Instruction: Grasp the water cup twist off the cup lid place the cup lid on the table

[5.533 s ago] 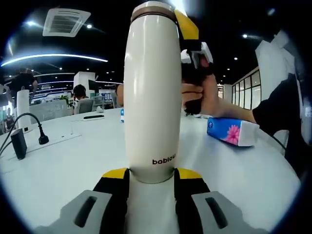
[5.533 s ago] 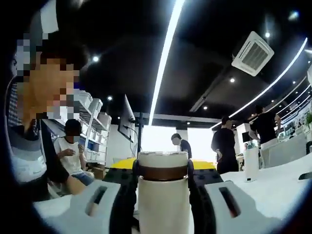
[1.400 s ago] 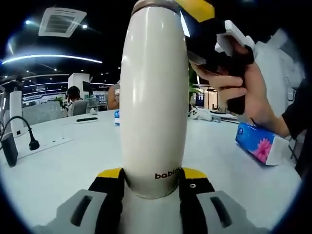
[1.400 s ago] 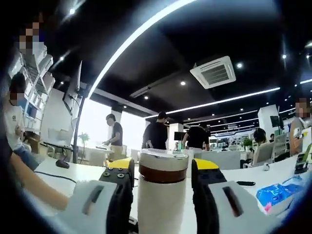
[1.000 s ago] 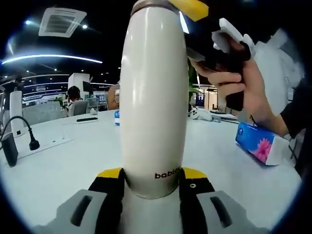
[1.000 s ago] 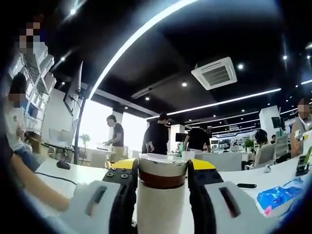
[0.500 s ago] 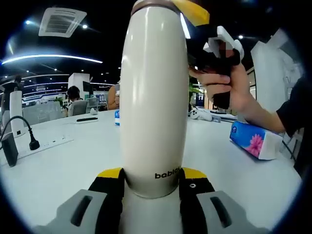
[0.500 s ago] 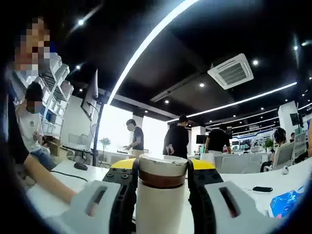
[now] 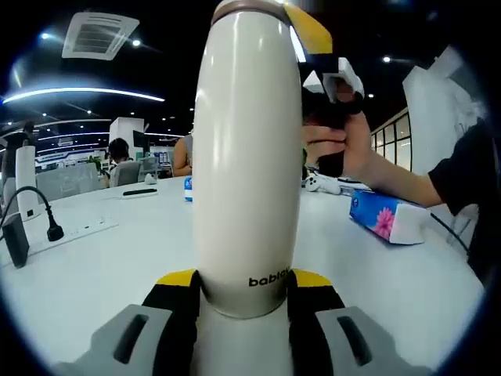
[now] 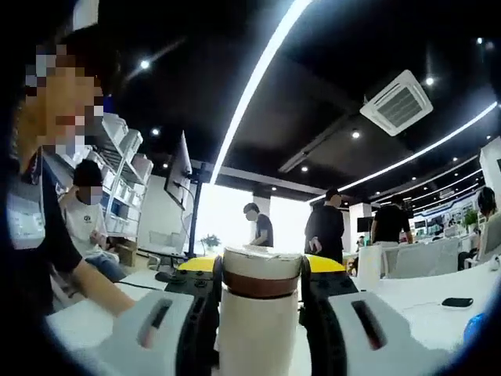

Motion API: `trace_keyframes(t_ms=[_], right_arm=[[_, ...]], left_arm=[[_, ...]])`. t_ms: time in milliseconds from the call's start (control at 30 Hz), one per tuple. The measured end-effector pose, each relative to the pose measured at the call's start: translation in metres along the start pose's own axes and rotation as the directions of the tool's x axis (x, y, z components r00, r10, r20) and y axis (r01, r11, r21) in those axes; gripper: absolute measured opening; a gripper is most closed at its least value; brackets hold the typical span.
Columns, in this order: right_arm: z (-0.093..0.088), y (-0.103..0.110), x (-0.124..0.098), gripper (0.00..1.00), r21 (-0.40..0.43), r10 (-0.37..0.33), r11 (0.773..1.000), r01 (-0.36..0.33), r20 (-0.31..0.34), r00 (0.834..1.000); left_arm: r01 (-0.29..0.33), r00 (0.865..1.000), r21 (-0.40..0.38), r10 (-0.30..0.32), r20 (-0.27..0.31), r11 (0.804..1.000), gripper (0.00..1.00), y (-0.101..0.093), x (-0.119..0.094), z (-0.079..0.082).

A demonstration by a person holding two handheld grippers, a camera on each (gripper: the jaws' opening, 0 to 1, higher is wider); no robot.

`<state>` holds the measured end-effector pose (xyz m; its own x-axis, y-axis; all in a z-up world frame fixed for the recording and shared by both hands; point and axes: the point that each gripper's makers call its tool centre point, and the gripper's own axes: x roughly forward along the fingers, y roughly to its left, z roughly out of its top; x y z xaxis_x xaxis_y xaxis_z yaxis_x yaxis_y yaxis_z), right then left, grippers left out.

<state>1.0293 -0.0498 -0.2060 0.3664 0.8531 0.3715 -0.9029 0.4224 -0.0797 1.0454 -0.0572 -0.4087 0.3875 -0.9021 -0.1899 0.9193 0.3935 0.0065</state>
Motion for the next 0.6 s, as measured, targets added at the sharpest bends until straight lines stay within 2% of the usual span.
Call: trace_keyframes(t_ms=[233, 600], right_arm=[[-0.0004, -0.0015, -0.0007, 0.43, 0.056, 0.088, 0.994, -0.089, 0.021, 0.996], [-0.0017, -0.0012, 0.0002, 0.43, 0.088, 0.217, 0.971, -0.22, 0.047, 0.975]], left_arm=[[-0.001, 1.0, 0.0, 0.001, 0.0, 1.0, 0.46, 0.0, -0.0002, -0.0005], [-0.002, 1.0, 0.0, 0.002, 0.0, 1.0, 0.46, 0.0001, -0.001, -0.0011]])
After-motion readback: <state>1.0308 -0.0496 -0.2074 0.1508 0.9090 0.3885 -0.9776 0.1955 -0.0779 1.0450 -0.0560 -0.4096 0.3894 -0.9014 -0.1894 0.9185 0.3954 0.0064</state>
